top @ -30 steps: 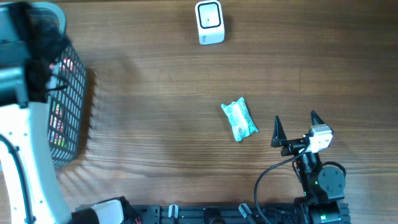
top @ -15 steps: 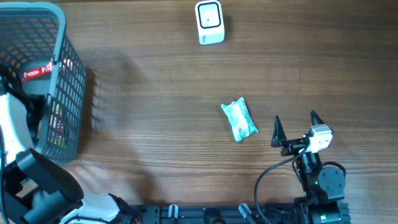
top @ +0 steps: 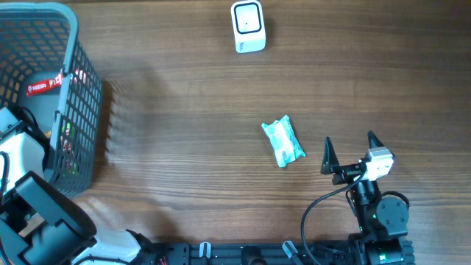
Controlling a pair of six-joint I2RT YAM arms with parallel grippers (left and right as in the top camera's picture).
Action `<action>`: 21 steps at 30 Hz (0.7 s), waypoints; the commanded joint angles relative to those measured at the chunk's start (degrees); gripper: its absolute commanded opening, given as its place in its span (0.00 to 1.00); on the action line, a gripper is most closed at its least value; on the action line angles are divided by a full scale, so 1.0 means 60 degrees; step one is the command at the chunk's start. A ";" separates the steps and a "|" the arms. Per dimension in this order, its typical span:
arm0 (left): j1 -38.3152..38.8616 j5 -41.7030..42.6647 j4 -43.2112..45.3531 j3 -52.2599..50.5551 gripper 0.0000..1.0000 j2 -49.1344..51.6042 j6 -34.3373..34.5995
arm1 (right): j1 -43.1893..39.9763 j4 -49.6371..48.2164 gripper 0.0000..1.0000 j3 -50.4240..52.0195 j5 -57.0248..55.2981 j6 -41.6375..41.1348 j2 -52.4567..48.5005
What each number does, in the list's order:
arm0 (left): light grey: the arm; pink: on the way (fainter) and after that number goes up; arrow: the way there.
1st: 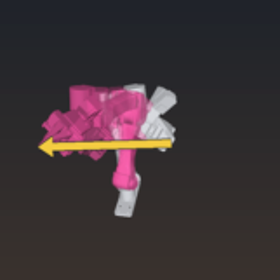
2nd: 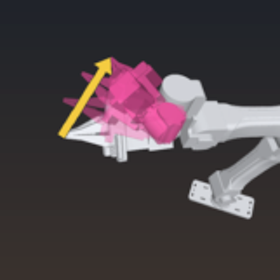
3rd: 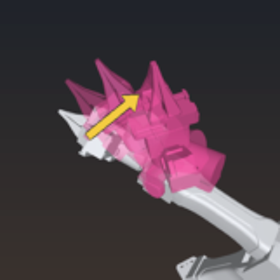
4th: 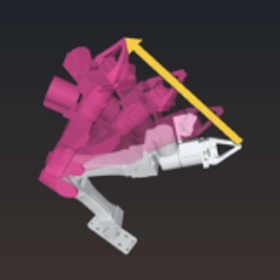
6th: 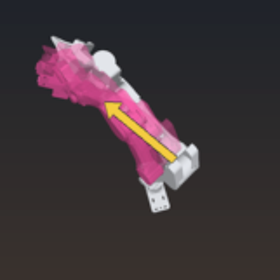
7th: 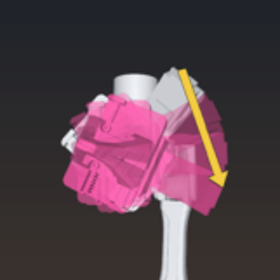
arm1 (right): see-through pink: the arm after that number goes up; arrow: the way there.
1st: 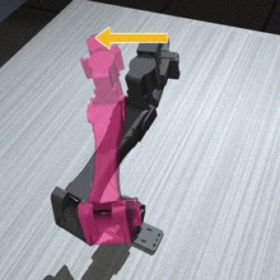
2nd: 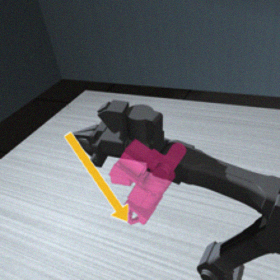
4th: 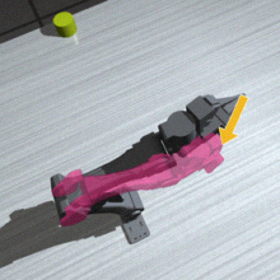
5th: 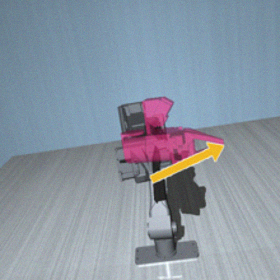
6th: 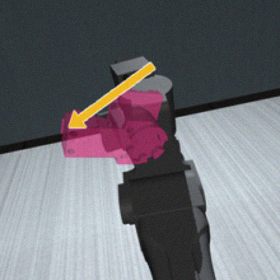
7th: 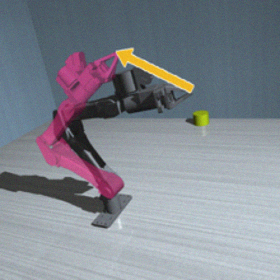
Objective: Scan the item barcode
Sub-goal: 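Return the left gripper to the basket and grasp the green gummy bag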
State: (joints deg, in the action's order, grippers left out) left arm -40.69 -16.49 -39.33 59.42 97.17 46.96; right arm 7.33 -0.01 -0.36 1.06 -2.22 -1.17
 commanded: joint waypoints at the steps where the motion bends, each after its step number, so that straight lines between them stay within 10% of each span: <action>1: -0.0062 0.0474 0.0004 -0.0284 0.42 0.0022 0.0000 | 0.0015 -0.0051 1.00 0.0011 -0.0015 0.0124 0.0025; 2: -0.0062 0.0499 -0.0011 -0.0284 0.57 0.0022 -0.0004 | 0.0015 -0.0051 1.00 0.0011 -0.0015 0.0124 0.0025; 3: -0.0062 0.0499 -0.0022 -0.0288 0.50 0.0022 -0.0007 | 0.0015 -0.0051 1.00 0.0011 -0.0015 0.0120 0.0025; 4: -0.0058 0.0506 -0.0055 -0.0335 0.19 0.0022 -0.0004 | 0.0015 -0.0051 1.00 0.0011 -0.0015 0.0124 0.0025; 5: -0.0051 0.0619 -0.0040 -0.0430 0.20 0.0022 -0.0004 | 0.0015 -0.0051 1.00 0.0011 -0.0015 0.0120 0.0025; 7: -0.0051 0.0856 0.0033 -0.0557 0.66 0.0022 -0.0007 | 0.0015 -0.0051 1.00 0.0011 -0.0015 0.0124 0.0025; 11: -0.0051 0.3049 0.0976 -0.0499 0.68 -0.0040 -0.1810 | 0.0015 -0.0051 1.00 0.0011 -0.0015 0.0120 0.0025; 21: -0.0007 0.2240 0.1224 -0.0022 0.98 -0.0466 -0.1800 | 0.0015 -0.0051 1.00 0.0011 -0.0015 0.0124 0.0025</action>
State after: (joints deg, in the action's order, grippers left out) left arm -40.99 -0.62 -33.04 58.13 95.77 36.77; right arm 7.33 -0.01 -0.36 1.06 -2.22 -1.17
